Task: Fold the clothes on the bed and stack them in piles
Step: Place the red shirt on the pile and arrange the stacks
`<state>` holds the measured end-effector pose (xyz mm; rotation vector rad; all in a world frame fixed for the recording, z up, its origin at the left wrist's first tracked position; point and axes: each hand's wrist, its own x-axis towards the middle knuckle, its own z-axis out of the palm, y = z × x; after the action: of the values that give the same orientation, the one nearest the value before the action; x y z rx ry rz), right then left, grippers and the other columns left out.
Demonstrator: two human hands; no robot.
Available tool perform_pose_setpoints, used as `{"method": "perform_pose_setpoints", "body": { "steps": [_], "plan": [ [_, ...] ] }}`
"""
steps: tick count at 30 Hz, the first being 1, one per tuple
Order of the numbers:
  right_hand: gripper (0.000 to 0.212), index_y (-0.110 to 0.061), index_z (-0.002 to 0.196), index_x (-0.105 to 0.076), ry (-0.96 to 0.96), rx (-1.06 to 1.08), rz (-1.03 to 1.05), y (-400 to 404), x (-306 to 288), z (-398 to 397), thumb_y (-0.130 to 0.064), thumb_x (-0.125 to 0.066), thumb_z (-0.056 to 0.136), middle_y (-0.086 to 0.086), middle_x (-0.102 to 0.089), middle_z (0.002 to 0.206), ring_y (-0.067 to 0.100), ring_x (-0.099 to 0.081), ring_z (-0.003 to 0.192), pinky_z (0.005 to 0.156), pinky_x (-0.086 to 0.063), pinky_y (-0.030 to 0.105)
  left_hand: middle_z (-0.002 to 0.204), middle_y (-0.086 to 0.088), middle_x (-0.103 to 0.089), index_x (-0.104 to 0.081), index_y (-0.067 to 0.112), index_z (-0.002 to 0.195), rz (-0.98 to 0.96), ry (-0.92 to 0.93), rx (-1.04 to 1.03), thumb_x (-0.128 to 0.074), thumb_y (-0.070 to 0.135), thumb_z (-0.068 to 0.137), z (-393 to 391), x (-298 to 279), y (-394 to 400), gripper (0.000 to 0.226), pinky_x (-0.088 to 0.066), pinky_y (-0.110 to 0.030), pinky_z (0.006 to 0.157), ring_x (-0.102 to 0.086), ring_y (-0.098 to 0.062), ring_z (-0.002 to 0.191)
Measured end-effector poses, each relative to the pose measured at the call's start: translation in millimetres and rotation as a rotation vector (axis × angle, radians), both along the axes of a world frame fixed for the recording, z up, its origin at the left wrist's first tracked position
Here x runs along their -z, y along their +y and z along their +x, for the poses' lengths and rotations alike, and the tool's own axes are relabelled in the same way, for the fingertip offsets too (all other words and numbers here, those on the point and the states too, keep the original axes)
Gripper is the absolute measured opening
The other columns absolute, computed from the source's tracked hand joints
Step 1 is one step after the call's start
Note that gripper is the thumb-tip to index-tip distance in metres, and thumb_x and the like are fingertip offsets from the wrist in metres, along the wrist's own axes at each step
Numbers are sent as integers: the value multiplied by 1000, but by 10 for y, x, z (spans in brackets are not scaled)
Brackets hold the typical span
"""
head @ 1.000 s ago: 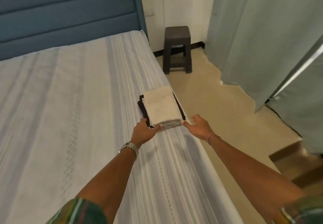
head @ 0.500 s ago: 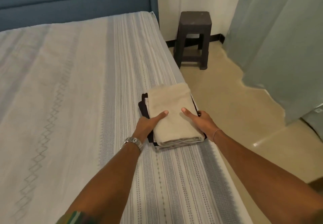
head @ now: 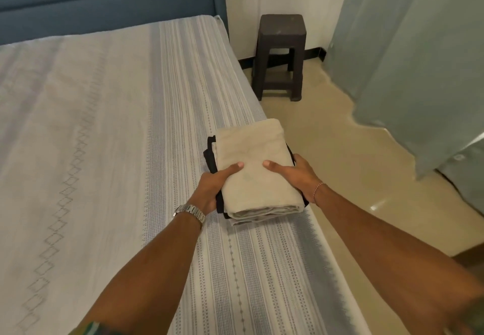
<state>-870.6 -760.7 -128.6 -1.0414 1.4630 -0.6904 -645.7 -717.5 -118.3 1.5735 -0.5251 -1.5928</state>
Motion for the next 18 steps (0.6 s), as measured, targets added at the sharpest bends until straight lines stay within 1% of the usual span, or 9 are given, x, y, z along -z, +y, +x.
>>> {"method": "perform_pose_setpoints", "body": {
  "steps": [4, 8, 10, 12, 14, 16, 18],
  "plan": [
    [74, -24, 116, -57, -16, 82, -50, 402, -451, -268, -52, -96, 60, -6, -71, 113, 16, -72, 99, 87, -61, 42, 103, -9, -78, -72, 4, 112, -53, 14, 49, -92, 26, 72, -246, -424, 283, 50, -63, -39, 77, -76, -24, 94],
    [74, -25, 117, -57, -10, 188, -103, 1028, -1051, -667, -52, -95, 60, -7, -71, 114, 14, -72, 99, 86, -61, 40, 103, -8, -78, -72, 6, 111, -99, 5, 157, -94, 31, 69, -600, -984, 639, 54, -63, -39, 80, -76, -23, 94],
    [73, -26, 117, -57, -2, 237, -128, 1407, -1362, -886, -53, -95, 61, -8, -71, 114, 14, -72, 99, 87, -60, 39, 104, -8, -78, -72, 7, 113, -120, -4, 233, -96, 35, 64, -793, -1270, 847, 62, -62, -43, 85, -76, -24, 95],
    [68, -26, 115, -57, 13, 299, -152, 1865, -1693, -1122, -51, -94, 64, -8, -71, 114, 13, -71, 100, 83, -60, 35, 104, -7, -78, -72, 7, 115, -143, -3, 317, -97, 39, 61, -1041, -1536, 1130, 67, -61, -45, 88, -76, -25, 96],
    [68, -27, 114, -56, 42, 360, -174, 2329, -1975, -1346, -53, -93, 64, -9, -70, 113, 13, -70, 100, 82, -59, 34, 103, -7, -78, -72, 8, 113, -167, -2, 382, -96, 38, 64, -1291, -1788, 1419, 62, -61, -44, 86, -76, -25, 95],
    [73, -30, 114, -56, 87, 462, -189, 2890, -2263, -1650, -59, -93, 58, -10, -70, 113, 13, -70, 100, 85, -60, 37, 103, -6, -78, -72, 10, 111, -198, 17, 487, -93, 35, 70, -1636, -2086, 1791, 53, -62, -42, 84, -76, -25, 95],
    [75, -32, 113, -59, 110, 562, -221, 3429, -2497, -1955, -63, -94, 54, -10, -72, 112, 12, -72, 97, 84, -60, 37, 105, -6, -78, -72, 11, 114, -233, 48, 593, -92, 36, 70, -1999, -2338, 2144, 54, -62, -42, 84, -75, -25, 98]
  ]
}}
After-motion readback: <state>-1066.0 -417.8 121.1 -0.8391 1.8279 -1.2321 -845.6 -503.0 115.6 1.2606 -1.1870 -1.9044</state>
